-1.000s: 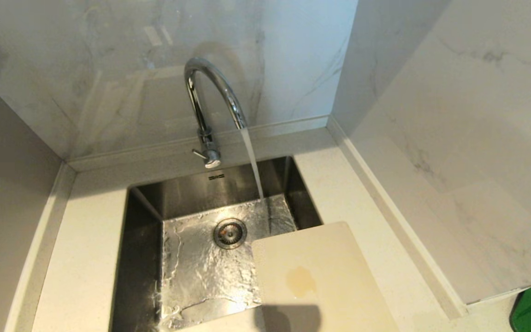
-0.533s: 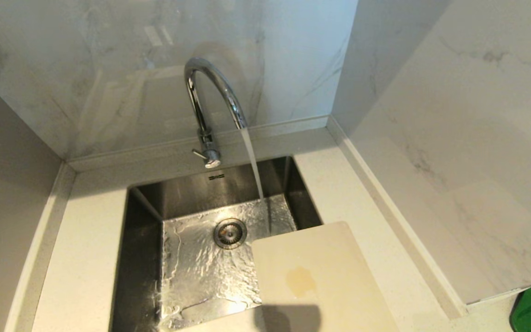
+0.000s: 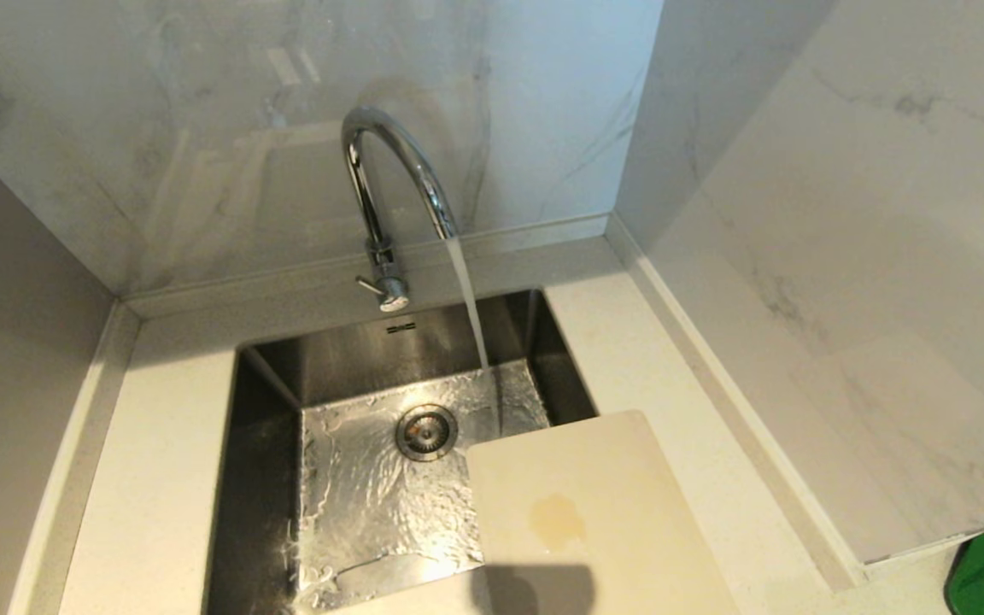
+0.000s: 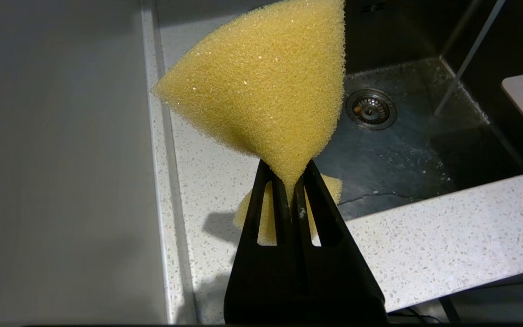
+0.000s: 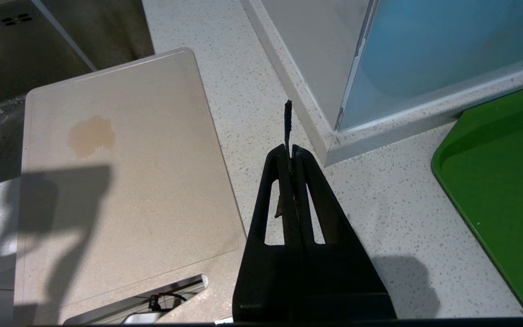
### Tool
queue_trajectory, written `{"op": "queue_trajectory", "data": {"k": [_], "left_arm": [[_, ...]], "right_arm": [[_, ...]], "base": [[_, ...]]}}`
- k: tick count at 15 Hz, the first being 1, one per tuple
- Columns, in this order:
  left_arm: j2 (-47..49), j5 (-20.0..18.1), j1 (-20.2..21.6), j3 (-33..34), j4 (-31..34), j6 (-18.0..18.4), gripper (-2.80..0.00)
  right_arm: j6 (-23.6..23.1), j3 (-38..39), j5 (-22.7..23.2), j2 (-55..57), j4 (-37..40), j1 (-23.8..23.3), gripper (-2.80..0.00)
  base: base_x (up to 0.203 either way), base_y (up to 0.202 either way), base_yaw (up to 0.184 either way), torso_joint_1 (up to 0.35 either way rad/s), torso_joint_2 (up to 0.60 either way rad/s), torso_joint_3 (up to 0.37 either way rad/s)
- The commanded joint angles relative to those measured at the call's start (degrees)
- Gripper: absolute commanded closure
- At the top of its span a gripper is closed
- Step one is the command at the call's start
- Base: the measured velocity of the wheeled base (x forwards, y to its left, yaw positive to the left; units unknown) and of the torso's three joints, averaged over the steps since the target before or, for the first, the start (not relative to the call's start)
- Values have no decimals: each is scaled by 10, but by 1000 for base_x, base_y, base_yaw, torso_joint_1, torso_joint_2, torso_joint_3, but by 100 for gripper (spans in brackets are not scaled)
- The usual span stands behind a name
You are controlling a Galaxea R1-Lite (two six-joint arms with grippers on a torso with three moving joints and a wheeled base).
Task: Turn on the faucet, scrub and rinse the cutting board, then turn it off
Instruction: Pick up the cutting board
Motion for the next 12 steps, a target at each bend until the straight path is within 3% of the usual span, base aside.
{"op": "queue_trajectory", "data": {"k": [1,8,12], "left_arm": [[-1,0,0,1,-1,-1,0],[-1,0,0,1,-1,-1,0],[-1,0,0,0,-1,-1,0]], "right_arm": [[0,1,0,-1,0,0,0],[0,1,0,-1,0,0,0],[0,1,0,-1,0,0,0]], "base": [[0,0,0,0,0,0],[0,0,0,0,0,0],[-170,0,-2,0,2,-1]]}}
